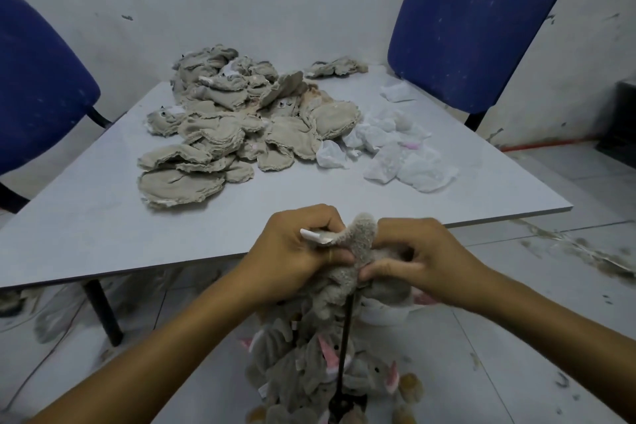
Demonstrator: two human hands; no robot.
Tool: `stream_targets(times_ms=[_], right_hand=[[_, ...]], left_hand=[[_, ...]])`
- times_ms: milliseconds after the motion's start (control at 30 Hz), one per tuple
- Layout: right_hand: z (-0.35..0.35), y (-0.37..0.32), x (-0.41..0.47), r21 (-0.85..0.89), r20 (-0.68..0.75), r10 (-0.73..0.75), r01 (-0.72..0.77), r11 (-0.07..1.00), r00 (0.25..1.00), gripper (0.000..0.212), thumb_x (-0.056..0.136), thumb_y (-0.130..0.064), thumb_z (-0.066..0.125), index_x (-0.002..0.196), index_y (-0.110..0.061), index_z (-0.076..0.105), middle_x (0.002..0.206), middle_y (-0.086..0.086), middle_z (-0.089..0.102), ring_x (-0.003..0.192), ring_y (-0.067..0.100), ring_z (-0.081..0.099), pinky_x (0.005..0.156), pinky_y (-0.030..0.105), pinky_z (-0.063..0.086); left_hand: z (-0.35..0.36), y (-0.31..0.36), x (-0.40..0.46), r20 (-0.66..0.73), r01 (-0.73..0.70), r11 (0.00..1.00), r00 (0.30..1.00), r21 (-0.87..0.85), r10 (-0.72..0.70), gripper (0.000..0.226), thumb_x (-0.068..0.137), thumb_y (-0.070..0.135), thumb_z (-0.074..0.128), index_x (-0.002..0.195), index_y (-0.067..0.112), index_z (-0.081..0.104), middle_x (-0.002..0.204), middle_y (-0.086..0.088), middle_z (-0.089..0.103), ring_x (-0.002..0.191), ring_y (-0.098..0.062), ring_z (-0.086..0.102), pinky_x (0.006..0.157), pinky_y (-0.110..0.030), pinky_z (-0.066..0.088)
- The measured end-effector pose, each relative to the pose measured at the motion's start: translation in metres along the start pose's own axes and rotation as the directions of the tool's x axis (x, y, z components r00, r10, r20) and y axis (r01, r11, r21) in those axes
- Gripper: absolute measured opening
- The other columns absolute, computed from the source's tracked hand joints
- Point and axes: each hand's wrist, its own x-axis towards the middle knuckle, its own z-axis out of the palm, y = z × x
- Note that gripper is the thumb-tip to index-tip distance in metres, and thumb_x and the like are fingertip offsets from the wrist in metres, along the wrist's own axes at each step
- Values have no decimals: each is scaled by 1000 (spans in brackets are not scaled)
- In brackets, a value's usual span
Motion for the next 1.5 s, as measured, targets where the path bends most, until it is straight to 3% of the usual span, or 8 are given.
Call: stream_targets(times_ms=[233,333,433,533,733,1100,1267,1500], right_hand=[[-48,-20,55,311,-342,129,-17,950,931,44,87,-23,75,124,-36,57,105,-7,68,95,9,69,77,22,58],[-34,3,78,63,-309,178,-167,984,934,34,98,-17,59,129,-30,53,120,-4,61,109,9,60,90,22,50],[-24,36,79,-411,-216,253,-323,853,943,45,95,-7,57,136,-25,52,136,7,48,123,24,44,98,30,39],[-22,54,75,-640,-144,334,-345,687,932,58,91,-15,60,144,-30,41,146,6,42,129,31,34,96,47,40],[-21,60,80,-723,-210,212,-298,623,954,31,96,-24,52,125,-20,59,117,7,58,108,29,44,81,41,39],[-27,47,89,-329,-427,91,-249,911,900,13,103,-28,50,112,-22,42,85,4,60,73,28,59,64,48,54],[-33,36,97,189,-521,403,-359,914,752,4,104,-31,47,106,-30,44,96,-4,54,80,20,63,43,25,53],[-41,13,103,549,-361,528,-283,786,769,32,97,-13,61,129,-10,56,121,5,58,93,21,69,75,29,61]], left_hand=[[-43,28,50,-360,59,984,925,-167,-117,20,78,4,78,83,22,69,79,9,71,72,-5,65,66,-22,52],[-58,1,58,-352,394,905,880,164,-319,48,79,7,78,117,27,58,113,1,61,100,-17,58,78,-32,48],[-53,-22,52,-281,303,720,947,624,-155,53,83,6,72,129,26,57,123,-7,51,117,-25,46,93,-36,44],[-49,-31,59,-27,54,781,998,622,-48,26,88,3,66,110,18,72,110,-1,64,103,-14,57,89,-24,45],[-39,-38,73,28,171,827,975,535,-220,14,89,37,69,96,26,72,84,13,69,80,3,61,74,-19,50],[-33,-39,85,11,279,816,944,506,-329,12,80,26,75,89,28,68,79,12,67,73,4,58,69,-19,48],[-30,-36,86,14,256,781,947,570,-320,9,84,24,74,91,20,69,85,8,67,78,-5,58,73,-26,47],[-16,-38,86,-99,206,812,978,546,-181,11,96,21,60,89,12,59,83,6,51,73,-6,44,61,-19,31]])
